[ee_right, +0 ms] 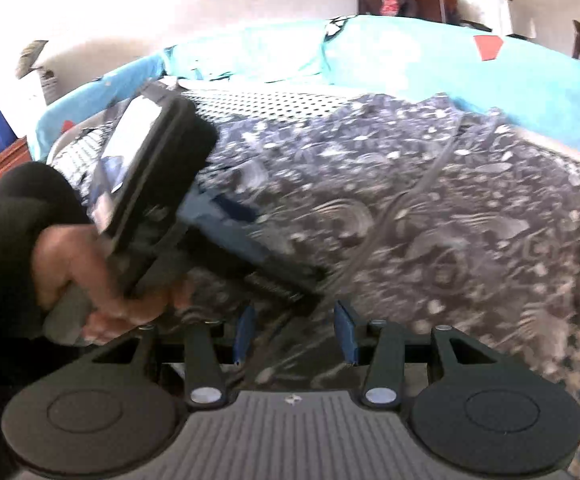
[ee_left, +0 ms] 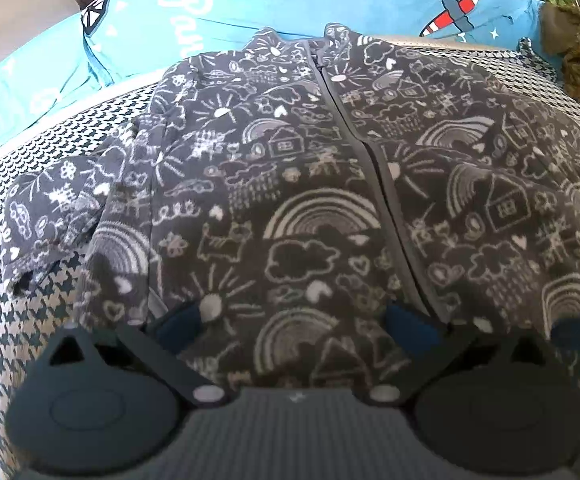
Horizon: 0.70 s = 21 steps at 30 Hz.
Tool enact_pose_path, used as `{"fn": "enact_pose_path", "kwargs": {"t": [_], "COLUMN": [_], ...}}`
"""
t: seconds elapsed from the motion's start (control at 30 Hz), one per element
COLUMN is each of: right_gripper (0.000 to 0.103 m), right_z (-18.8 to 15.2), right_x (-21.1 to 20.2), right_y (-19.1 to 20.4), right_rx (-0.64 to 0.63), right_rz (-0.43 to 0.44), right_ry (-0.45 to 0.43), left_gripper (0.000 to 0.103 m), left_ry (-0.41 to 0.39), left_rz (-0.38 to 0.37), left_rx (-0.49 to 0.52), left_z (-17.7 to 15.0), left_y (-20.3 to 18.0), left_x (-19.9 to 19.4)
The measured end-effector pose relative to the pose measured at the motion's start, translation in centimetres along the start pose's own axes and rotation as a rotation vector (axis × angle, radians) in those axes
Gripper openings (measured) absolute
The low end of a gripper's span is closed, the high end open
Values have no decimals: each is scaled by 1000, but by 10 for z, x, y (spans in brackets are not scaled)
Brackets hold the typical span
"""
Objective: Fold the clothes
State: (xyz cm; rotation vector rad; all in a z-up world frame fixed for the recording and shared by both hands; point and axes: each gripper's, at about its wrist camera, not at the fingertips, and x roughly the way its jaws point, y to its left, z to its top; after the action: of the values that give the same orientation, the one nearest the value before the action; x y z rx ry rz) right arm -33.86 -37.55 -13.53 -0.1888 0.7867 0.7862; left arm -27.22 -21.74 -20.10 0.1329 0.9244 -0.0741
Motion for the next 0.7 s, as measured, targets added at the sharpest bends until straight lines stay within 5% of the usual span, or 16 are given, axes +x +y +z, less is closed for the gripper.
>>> {"fn": "enact_pose_path", "kwargs": {"t": [0.37,0.7], "right_gripper": [46,46], "right_z": [21,38], "right_x": [11,18], "right_y": [-47,-87], "right_rx": [14,82], "right_rz": [-80,-167], "right_ry": [2,-37], "left_gripper": [103,103], "left_ry": [-10,-17], "left_rz": [13,-30], "left_rx": [-13,-125], "left_z": [1,19], "left_y": [0,11], "left_x": [-1,-1]}}
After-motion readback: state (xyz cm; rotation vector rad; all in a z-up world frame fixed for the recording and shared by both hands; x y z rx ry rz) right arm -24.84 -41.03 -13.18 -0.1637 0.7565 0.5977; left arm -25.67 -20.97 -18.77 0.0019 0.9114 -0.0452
